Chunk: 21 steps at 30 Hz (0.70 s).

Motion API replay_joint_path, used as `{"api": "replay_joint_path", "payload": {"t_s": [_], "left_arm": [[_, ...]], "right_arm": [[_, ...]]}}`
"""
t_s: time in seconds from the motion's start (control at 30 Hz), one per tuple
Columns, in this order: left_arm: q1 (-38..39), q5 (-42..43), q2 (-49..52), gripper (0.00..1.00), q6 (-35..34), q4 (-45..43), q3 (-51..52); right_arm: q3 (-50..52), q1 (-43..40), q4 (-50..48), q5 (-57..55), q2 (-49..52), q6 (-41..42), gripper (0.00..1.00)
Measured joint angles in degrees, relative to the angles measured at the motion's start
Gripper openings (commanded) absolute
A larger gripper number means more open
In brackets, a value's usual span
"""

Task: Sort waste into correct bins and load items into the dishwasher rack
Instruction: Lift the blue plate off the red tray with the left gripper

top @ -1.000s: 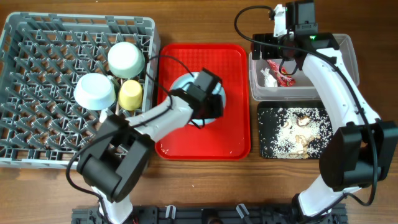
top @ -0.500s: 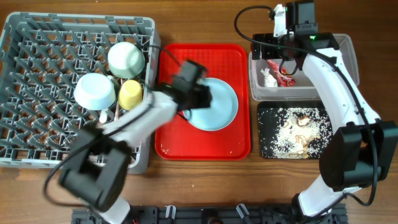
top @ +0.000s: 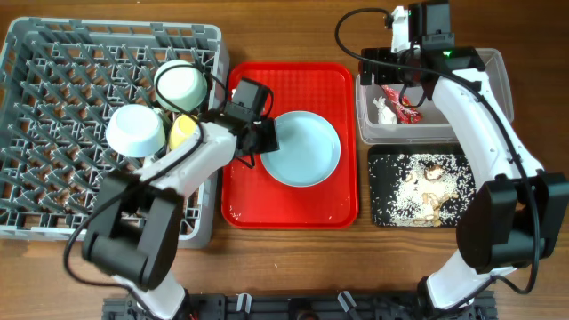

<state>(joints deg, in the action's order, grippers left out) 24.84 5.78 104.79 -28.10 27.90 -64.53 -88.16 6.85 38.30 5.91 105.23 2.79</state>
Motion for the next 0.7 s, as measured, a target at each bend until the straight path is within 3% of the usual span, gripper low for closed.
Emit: {"api": "replay_joint_path", "payload": {"t_s": [0.07, 0.1, 0.2, 0.23, 0.5, 0.7], "left_arm": [[0.0, -0.9, 2.2, 0.47, 0.0, 0.0, 0.0], [0.0, -1.2, 3.0, 0.4, 0.0, 0.0, 0.0], [0.2, -1.6, 3.4, 0.07, 0.2, -0.5, -0.1], [0.2, -1.7, 3.5, 0.04, 0.4, -0.4, -0.1], [1.8, 1.2, 3.3, 0.04, 0.5, -1.8, -0.3], [0.2, -5.4, -9.2, 0.04, 3.7, -4.0, -4.1]], "right_arm": [[0.0, 0.0, 0.0, 0.0, 0.0, 0.0, 1.0], [0.0, 0.0, 0.0, 0.0, 0.0, 0.0, 1.0], [0.0, 0.0, 0.0, 0.0, 0.0, 0.0, 1.0], [0.0, 0.0, 0.0, 0.0, 0.0, 0.0, 1.0], [0.0, 0.0, 0.0, 0.0, 0.0, 0.0, 1.0], [0.0, 0.0, 0.0, 0.0, 0.0, 0.0, 1.0]]}}
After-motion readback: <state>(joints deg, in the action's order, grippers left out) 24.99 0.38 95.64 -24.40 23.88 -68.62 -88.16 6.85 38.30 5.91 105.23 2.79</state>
